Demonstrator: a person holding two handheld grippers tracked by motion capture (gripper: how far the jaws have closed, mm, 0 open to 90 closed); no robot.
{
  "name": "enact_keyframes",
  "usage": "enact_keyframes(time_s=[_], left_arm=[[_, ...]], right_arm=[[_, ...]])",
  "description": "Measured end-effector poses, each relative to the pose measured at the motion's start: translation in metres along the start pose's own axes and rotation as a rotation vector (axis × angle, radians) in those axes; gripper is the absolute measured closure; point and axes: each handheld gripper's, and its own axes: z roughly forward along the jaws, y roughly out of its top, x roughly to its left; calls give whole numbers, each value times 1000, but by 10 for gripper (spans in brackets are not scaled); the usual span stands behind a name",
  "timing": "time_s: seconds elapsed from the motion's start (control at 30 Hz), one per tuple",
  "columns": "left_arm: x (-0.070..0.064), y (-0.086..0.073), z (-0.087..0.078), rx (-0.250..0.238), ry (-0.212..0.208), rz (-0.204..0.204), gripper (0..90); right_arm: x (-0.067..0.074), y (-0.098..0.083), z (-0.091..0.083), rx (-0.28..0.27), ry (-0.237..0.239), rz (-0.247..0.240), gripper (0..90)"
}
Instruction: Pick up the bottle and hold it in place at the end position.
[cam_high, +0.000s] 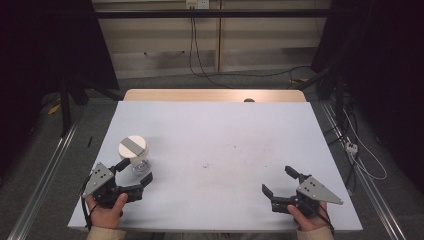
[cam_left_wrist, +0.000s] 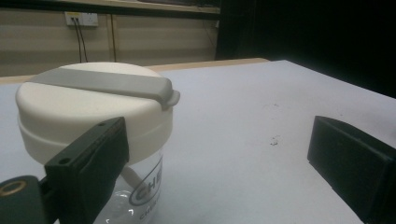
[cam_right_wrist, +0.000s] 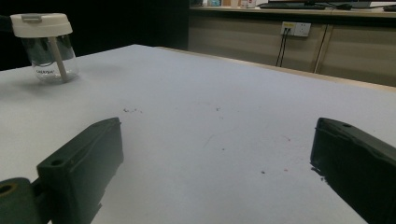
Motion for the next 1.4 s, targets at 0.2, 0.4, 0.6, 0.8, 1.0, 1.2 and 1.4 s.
enact_keyframes(time_s=[0.2, 0.4, 0.6, 0.8, 1.0, 1.2, 1.4], left_arm=[[2, 1, -2, -5, 16, -3, 50], [9, 4, -6, -8, 41, -18, 50], [13, 3, -6, 10, 61, -17, 51], [17, 3, -6, 13, 82, -31, 51], [24, 1, -2, 34, 109, -42, 51], [30, -4, 6, 79, 124, -55, 39], [40, -9, 17, 108, 138, -89, 39]], right_arm=[[0, 0, 0, -2, -8, 1, 21], [0, 0, 1, -2, -8, -5, 21], [2, 1, 3, -11, 8, -8, 21], [2, 1, 4, -10, 9, -10, 21], [2, 1, 4, -11, 17, -11, 21], [3, 1, 6, -10, 24, -13, 21], [4, 1, 7, -10, 29, -18, 21]])
